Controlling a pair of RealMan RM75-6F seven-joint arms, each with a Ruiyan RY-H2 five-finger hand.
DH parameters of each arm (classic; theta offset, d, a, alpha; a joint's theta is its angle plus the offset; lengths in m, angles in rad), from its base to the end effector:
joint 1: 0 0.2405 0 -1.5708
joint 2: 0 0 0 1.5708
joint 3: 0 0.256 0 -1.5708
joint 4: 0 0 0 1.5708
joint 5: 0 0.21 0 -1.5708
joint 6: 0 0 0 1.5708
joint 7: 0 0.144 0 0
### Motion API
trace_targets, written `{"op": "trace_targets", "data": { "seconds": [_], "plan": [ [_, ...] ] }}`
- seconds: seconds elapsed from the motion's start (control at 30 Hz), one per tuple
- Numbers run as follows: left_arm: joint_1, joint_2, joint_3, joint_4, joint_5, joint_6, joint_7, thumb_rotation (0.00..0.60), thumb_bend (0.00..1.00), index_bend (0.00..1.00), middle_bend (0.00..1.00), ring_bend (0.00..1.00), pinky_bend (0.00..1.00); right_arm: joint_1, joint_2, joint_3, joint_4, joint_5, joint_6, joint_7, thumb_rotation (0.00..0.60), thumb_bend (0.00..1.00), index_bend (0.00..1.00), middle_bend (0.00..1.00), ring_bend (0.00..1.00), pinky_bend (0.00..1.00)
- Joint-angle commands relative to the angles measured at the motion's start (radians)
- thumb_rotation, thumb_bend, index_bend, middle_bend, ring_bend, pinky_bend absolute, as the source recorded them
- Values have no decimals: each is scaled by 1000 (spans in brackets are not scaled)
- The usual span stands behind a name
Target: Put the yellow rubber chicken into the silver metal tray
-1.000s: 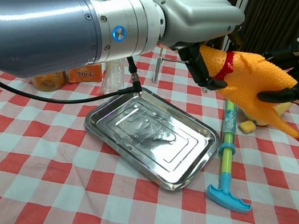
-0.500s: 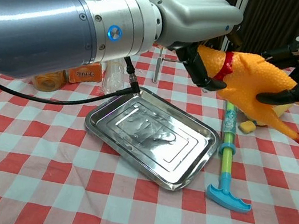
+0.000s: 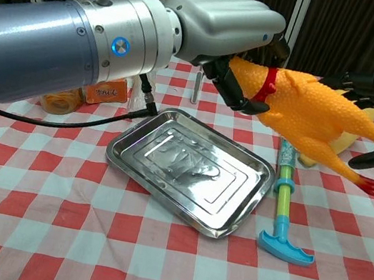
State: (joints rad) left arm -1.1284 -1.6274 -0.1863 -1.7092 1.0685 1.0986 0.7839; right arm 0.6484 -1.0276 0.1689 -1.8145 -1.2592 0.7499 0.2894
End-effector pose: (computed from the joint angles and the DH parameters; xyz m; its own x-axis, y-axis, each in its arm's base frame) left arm 0.0338 0.3084 -0.0306 0.5773 -0.0883 0.8118 0.5165 -0.7306 -0.4467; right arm -0.1760 -0.3150 0.0976 0.1130 -0.5228 0.8449 -0.9769 -0.2139 -0.0017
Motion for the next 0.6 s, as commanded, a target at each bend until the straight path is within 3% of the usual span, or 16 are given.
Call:
{"op": "trace_targets", "data": {
  "seconds": [0.03, 0.27, 0.43, 0.6],
  "plan": [
    [23, 7, 19, 14, 35, -2, -46, 600, 749, 612, 683, 608, 710, -15, 2, -10, 24, 0, 29, -28, 600, 97, 0, 0, 0, 36],
    [104, 14, 68, 67, 144, 16, -253, 600, 711, 609, 676, 607, 700, -65, 56, -21, 50, -2, 80, -7, 600, 96, 0, 0, 0, 36],
    [163, -32, 100, 200, 180, 9, -409, 600, 691, 603, 668, 604, 694, -116, 74, -20, 78, 0, 155, 13, 600, 96, 0, 0, 0, 36],
    [191, -95, 103, 319, 190, -2, -488, 600, 572, 587, 652, 585, 618, -148, 79, -22, 91, -23, 201, 38, 600, 96, 0, 0, 0, 36]
  ]
}}
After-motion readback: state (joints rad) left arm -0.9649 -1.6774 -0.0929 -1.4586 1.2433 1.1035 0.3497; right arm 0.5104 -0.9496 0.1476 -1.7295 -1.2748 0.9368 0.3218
